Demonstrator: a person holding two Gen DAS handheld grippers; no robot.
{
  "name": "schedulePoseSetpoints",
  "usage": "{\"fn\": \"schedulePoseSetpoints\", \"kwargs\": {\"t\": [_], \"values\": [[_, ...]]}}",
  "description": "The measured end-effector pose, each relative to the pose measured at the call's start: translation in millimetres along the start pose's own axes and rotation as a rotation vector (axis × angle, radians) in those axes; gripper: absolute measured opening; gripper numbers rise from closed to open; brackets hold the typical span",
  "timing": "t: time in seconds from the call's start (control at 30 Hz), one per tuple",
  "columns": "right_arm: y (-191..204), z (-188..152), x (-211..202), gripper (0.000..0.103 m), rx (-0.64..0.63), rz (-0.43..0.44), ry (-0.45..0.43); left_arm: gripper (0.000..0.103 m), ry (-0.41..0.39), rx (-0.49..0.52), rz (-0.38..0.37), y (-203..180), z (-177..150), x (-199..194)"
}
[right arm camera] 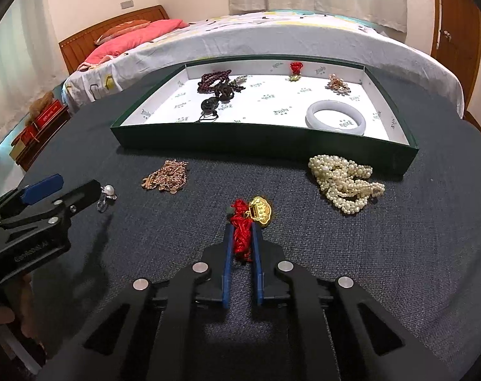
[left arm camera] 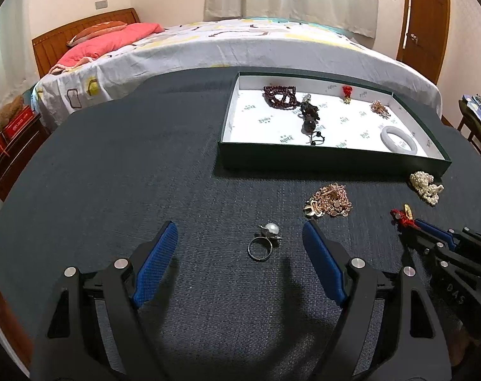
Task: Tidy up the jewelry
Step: 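Grasp the pearl ring with the left gripper while the right grasps the red-and-gold charm, then carry the ring and charm into the box and open both grippers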
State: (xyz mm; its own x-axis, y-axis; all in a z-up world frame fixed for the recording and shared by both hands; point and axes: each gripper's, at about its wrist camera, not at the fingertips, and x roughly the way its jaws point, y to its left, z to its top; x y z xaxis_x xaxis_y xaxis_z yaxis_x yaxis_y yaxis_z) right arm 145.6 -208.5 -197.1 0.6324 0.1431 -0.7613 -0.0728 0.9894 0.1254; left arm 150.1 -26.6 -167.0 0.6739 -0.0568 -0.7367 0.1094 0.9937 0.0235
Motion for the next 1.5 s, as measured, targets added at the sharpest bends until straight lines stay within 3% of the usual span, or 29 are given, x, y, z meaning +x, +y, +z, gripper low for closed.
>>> {"fn": "schedulePoseSetpoints", "kwargs": {"t": [0.5, 0.77, 1.0, 1.5], "values": [[-2.8, 0.1, 1.1, 0.011, 0.015, 0.018, 0.004, 0.076, 0.056, -0.021, -0.044, 6.7, -0.8, 22.5], [-4.0, 0.7, 1.2, 0.011, 0.02, 0.025, 0.004, 0.054, 0.07, 0.01, -0.079, 2.1, -3.5, 25.7], [-3.8, 0.5, 1.2, 0.011, 0.021, 0.027, 0.004, 0.026, 0.063, 0.03, -0.092, 0.5, -2.7, 24.5], [3.1, 2.3, -7.7, 0.011, 0.005, 0.043, -0.025, 0.026, 0.055, -0.002, -0.102, 5.2, 0.5, 20.0]]}}
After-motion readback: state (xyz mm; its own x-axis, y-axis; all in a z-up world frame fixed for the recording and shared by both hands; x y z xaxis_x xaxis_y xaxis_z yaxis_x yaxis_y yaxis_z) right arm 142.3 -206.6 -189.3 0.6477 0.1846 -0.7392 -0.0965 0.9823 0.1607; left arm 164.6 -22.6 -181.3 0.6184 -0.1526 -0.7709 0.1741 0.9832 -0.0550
